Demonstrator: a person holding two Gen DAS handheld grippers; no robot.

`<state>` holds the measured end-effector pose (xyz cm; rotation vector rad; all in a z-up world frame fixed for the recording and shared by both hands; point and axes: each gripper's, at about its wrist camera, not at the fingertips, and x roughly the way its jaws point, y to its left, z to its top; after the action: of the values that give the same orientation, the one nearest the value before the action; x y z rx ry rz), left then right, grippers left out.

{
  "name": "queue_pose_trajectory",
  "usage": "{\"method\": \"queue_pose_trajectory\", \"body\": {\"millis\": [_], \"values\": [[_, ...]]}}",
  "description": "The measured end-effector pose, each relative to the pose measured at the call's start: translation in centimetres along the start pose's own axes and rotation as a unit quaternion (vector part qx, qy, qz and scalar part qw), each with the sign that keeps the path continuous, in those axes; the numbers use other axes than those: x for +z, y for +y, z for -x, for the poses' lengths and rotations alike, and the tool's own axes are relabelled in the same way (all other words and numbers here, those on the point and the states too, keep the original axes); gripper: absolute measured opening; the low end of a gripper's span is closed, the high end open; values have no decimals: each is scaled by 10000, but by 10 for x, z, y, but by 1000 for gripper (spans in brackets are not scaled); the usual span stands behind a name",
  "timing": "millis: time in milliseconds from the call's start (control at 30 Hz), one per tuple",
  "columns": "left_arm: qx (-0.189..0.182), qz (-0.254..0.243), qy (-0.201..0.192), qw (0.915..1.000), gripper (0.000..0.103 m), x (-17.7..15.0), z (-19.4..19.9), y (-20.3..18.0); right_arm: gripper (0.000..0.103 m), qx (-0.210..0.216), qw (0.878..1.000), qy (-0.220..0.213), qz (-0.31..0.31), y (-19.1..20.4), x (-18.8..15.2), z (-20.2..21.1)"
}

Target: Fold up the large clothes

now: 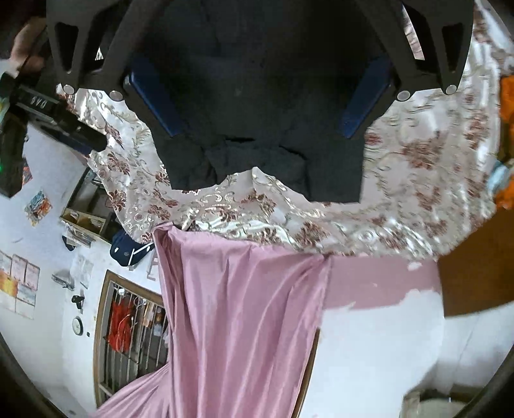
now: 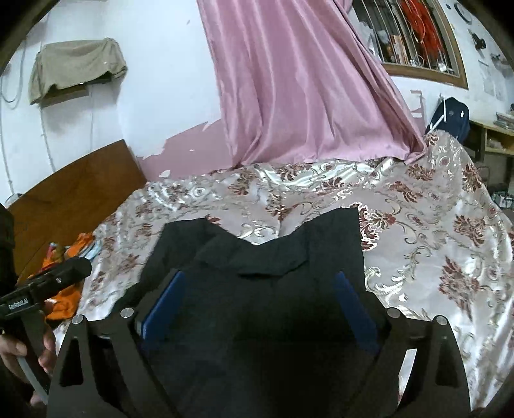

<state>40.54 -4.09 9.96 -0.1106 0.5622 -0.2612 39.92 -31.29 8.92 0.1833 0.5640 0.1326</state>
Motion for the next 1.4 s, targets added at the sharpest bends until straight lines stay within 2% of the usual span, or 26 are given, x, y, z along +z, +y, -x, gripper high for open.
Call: {"method": "queue_pose_trajectory", "body": {"millis": [167, 300, 467, 600, 733, 867, 1033, 1233, 1400], "values": [[38, 137, -111, 9998, 102, -11, 75, -5, 91, -34, 9997, 254, -61, 16, -6, 70], [8, 264, -26, 9996, 102, -30, 125, -5, 91, -82, 9994, 339, -53, 24, -15, 121], [-11, -150, -34, 9999, 102, -54, 161, -12, 91, -157, 9995, 253, 107, 35, -22, 169], [-181, -100, 114, 9997, 102, -71, 170, -14, 91, -163, 9995, 259, 64, 38, -34, 190], [-198, -116, 169, 9996, 102, -89, 176, -12, 91, -256, 9984, 453, 231, 42, -46, 186], [-193, -228, 276, 9992, 102, -105, 172, -7, 91, -76, 9966, 718, 402, 40, -59, 172], [-299, -503, 335, 9977, 102, -130, 158, -3, 91, 108, 9877, 1164, 1034, 37, -89, 143], [-301, -780, 637, 9945, 102, -177, 133, 7, 91, 316, 9679, 1753, 1771, 31, -156, 108], [212, -1262, 758, 9889, 102, -220, 123, 16, 91, 509, 9444, 2102, 2477, 33, -209, 92]]}}
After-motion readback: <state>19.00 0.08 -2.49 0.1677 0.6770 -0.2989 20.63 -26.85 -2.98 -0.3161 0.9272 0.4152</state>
